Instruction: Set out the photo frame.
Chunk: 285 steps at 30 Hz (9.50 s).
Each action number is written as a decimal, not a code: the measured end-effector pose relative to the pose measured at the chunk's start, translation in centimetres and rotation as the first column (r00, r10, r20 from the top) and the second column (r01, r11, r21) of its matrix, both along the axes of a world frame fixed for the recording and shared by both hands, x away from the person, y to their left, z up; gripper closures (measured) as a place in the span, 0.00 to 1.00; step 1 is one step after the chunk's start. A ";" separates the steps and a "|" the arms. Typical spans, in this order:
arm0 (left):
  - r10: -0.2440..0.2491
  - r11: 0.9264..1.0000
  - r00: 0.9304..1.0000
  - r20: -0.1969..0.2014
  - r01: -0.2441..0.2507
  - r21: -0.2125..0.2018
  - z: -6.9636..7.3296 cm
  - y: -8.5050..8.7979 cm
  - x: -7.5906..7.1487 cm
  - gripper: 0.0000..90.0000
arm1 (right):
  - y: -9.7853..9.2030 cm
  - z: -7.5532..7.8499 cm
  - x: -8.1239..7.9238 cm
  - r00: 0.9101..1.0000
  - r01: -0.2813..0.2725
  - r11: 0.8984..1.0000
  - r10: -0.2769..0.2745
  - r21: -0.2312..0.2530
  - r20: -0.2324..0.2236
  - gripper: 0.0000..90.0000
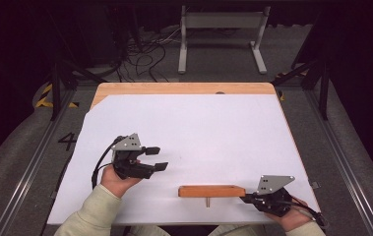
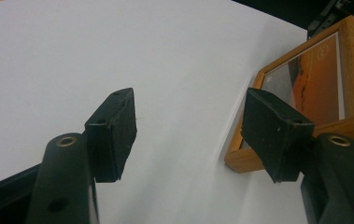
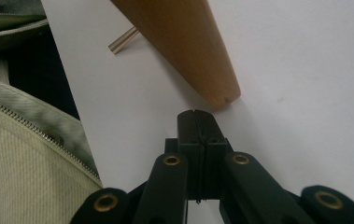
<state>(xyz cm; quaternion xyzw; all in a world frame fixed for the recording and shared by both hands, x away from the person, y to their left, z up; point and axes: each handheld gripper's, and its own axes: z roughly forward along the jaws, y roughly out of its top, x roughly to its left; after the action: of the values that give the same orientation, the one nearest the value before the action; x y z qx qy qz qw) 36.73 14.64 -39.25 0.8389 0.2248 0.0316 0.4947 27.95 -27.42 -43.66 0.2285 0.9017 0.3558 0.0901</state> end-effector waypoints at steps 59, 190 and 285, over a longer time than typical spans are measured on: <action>-0.041 0.996 0.998 -0.046 0.044 0.080 -1.1 -0.6 0.2 0.51 | 4.6 -1.0 9.2 0.996 0.085 0.993 -0.083 0.079 -0.021 1.00; -0.200 0.961 0.965 -0.169 0.226 0.156 -2.7 -5.8 -0.9 0.96 | 4.4 0.6 -1.2 0.994 -0.067 0.983 0.081 0.171 -0.076 1.00; 0.094 0.990 0.993 -0.064 -0.087 0.112 -1.1 3.4 -0.8 0.68 | -2.5 4.7 5.1 0.971 0.152 0.968 -0.183 0.198 0.152 0.64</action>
<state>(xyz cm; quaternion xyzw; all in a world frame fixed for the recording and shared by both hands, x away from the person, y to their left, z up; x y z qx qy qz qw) 35.92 18.02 -40.31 0.8543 0.2775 0.0372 0.4380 33.03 -29.88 -39.00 0.2804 0.8312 0.4473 0.1746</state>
